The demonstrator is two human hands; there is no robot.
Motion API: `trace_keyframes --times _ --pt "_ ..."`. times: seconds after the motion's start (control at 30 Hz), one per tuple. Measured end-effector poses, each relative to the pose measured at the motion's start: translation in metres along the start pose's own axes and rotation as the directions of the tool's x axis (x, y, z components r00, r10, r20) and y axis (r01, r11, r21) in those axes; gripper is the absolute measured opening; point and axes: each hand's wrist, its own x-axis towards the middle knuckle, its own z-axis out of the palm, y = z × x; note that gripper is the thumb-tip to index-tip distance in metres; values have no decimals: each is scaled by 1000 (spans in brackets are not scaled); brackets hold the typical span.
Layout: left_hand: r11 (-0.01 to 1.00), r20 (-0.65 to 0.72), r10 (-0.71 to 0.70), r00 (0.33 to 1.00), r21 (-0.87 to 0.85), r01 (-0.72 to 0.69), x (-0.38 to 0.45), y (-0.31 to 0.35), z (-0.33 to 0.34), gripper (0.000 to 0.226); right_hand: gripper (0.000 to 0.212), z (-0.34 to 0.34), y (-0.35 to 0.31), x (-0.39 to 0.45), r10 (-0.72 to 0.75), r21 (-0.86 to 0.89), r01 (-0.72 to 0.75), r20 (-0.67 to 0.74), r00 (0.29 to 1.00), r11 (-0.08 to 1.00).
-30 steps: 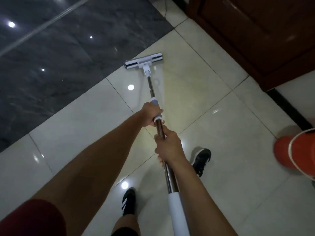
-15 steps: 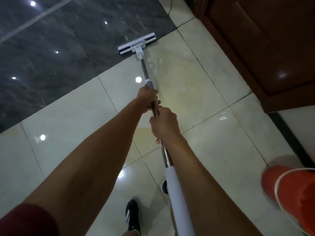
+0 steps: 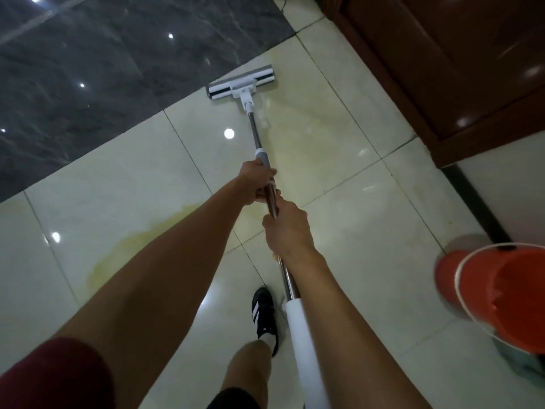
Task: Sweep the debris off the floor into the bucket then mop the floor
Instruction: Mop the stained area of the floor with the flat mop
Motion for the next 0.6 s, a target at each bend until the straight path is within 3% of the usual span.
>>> trace_keyframes --times 0.3,0.6 --pt "999 32 -10 999 53 8 -64 -82 22 30 37 26 60 -93 73 56 -73 -7 997 996" --pt "985 49 -17 999 174 8 -149 -188 101 17 27 27 176 -202 54 43 -51 -65 996 998"
